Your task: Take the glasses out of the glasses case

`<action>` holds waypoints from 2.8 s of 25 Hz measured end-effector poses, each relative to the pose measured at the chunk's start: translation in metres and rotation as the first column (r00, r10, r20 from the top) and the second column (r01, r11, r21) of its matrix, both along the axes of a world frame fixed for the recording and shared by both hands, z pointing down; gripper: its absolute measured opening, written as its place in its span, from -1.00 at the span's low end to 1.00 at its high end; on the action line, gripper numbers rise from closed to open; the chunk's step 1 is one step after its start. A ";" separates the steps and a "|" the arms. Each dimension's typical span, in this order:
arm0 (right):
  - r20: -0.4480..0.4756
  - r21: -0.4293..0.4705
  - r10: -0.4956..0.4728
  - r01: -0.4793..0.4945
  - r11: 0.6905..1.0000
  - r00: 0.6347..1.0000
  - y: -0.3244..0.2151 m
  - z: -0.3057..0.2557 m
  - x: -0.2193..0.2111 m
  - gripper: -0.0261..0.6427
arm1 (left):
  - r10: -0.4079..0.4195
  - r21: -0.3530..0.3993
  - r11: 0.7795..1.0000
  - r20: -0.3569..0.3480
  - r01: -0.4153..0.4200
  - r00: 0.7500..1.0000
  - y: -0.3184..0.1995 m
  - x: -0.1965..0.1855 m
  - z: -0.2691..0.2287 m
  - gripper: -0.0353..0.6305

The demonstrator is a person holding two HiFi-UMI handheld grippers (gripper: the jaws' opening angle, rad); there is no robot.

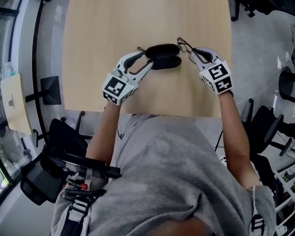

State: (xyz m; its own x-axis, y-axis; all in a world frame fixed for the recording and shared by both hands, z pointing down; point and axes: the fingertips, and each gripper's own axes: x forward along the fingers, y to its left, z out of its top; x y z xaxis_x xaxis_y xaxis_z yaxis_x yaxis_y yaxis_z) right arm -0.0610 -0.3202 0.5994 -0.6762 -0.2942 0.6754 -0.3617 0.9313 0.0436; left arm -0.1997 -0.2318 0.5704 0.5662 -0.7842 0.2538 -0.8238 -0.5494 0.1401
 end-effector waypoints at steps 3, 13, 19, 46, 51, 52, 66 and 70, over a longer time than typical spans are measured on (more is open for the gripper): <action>0.047 -0.039 0.086 -0.084 0.996 0.995 -0.005 0.001 0.019 -0.83 | -0.038 0.021 0.999 -0.036 0.039 0.999 0.000 -0.011 -0.012 -0.48; 0.141 -0.249 0.277 -0.237 0.939 0.950 -0.006 0.034 0.057 -0.83 | -0.292 -0.026 0.954 -0.310 0.298 0.905 0.026 -0.070 -0.050 -0.88; 0.170 -0.479 0.439 -0.315 0.819 0.882 -0.005 0.075 0.079 -0.83 | -0.327 -0.045 0.943 -0.322 0.330 0.889 0.042 -0.076 -0.056 -0.88; -0.108 -0.424 0.451 -0.452 0.785 0.886 0.012 0.161 0.121 -0.83 | -0.281 -0.023 0.958 -0.292 0.286 0.914 0.064 -0.068 -0.068 -0.88; -0.070 -0.382 0.496 -0.483 0.788 0.865 0.011 0.140 0.129 -0.83 | -0.275 -0.008 0.958 -0.297 0.286 0.914 0.077 -0.066 -0.075 -0.88; -0.055 -0.371 0.503 -0.486 0.791 0.862 0.012 0.133 0.131 -0.83 | -0.275 0.000 0.957 -0.299 0.288 0.914 0.080 -0.065 -0.077 -0.88; 0.418 -0.163 0.349 -0.308 0.937 0.839 0.077 -0.073 0.154 -0.90 | -0.260 0.120 0.945 -0.284 0.304 0.923 0.128 -0.004 -0.126 -0.88; 0.502 -0.040 0.222 -0.234 0.972 0.836 0.119 -0.147 0.141 -0.90 | -0.260 0.179 0.934 -0.252 0.308 0.932 0.158 -0.008 -0.157 -0.88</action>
